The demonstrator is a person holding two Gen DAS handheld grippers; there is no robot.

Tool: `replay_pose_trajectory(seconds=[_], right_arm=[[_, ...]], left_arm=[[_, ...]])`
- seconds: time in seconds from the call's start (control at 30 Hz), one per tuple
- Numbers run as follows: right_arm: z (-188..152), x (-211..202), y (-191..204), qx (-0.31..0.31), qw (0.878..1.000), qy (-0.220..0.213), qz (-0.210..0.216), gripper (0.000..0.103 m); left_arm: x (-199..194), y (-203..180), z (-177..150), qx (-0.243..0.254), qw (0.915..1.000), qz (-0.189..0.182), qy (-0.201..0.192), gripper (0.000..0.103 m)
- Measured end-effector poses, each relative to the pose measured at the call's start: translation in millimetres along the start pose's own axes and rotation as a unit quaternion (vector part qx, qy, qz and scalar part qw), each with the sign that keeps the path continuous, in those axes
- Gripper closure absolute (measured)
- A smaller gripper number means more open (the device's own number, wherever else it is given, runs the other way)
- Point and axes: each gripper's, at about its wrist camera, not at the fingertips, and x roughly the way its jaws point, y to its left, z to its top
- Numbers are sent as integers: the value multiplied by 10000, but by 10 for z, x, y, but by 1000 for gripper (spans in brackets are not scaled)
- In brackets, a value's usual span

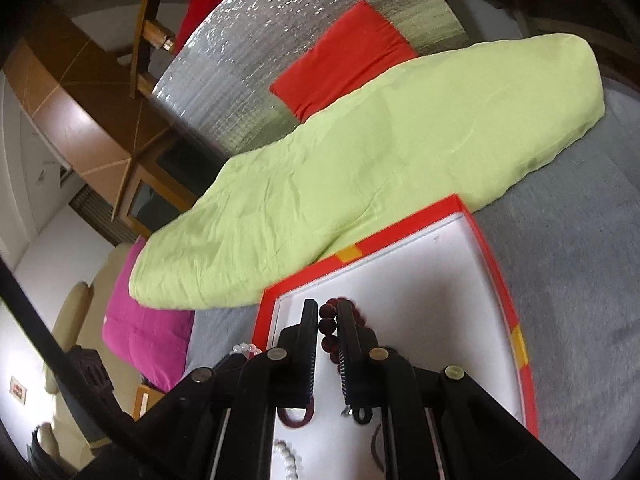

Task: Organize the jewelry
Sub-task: 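Lower the red bracelet into the box with the right tool while the left tool follows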

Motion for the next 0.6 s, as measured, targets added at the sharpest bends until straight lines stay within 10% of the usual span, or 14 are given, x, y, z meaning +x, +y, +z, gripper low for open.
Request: replay_pose_trajectory(seconds=[0.6], right_arm=[[14, 224, -338, 294, 9989, 210, -305, 93]], left_arm=[[450, -247, -147, 273, 9969, -91, 737, 95]])
